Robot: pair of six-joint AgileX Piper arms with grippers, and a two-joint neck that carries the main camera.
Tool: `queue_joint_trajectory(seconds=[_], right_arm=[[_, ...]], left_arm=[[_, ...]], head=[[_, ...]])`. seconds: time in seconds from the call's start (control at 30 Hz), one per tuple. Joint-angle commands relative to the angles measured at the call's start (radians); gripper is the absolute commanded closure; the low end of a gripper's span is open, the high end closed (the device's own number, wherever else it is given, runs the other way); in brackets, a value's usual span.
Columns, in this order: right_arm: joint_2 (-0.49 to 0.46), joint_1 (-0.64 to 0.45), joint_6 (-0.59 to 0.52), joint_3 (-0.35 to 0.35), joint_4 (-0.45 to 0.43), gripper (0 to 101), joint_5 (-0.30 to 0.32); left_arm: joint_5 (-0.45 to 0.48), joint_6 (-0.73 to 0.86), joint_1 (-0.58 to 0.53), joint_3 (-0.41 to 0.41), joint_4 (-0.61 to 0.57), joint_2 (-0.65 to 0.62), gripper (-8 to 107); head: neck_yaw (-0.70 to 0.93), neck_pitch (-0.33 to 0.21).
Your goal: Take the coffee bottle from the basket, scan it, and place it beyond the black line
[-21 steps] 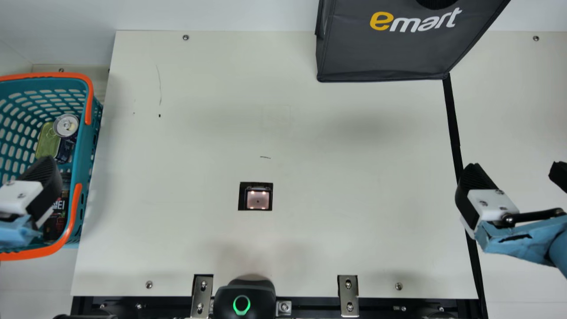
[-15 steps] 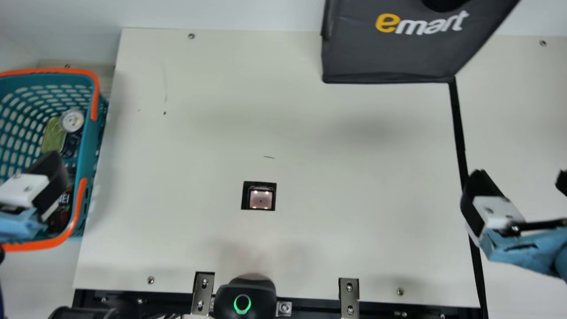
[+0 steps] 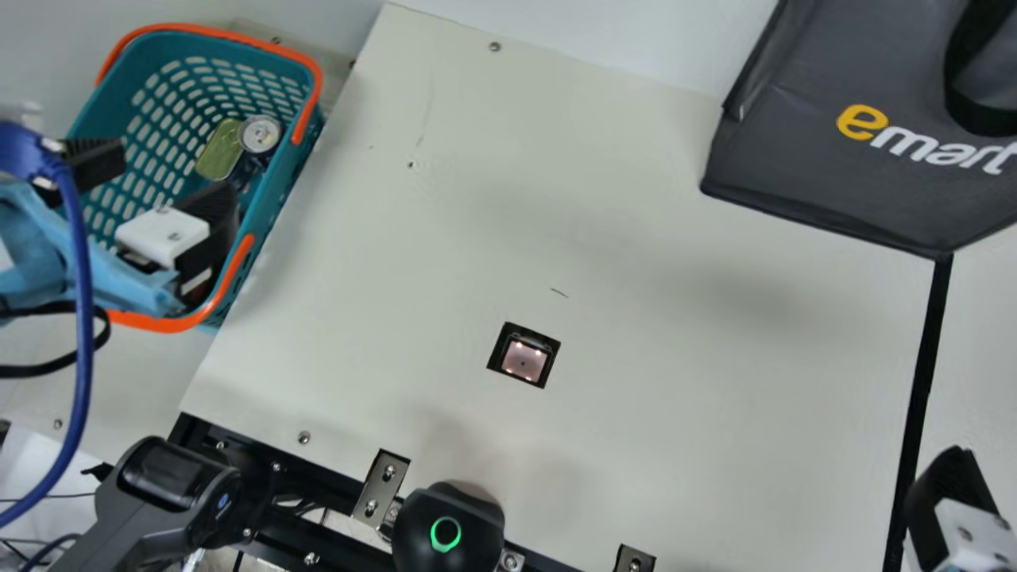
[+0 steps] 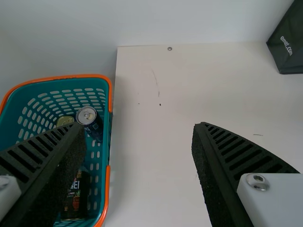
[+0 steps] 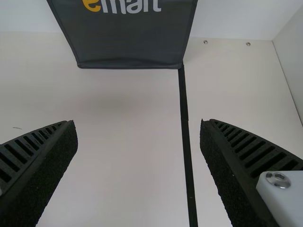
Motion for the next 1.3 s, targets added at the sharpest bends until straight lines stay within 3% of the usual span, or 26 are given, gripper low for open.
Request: queue_joint_trajectory(seconds=[0.0, 0.6, 1.27], right_arm=[[0.0, 0.0, 0.0, 0.0, 0.0, 10, 0.0], [0.0, 0.0, 0.0, 0.0, 0.0, 10, -0.001], [0.0, 0.0, 0.0, 0.0, 0.0, 10, -0.001]], left_arm=[[0.0, 0.0, 0.0, 0.0, 0.0, 0.0, 9], [-0.004, -0.009, 0.014, 0.007, 0.002, 0.004, 9], [-0.063, -0.082, 0.088, 0.076, 0.073, 0.019, 9]], head=[[0.002, -0.027], [0.002, -0.027], [0.002, -0.027]])
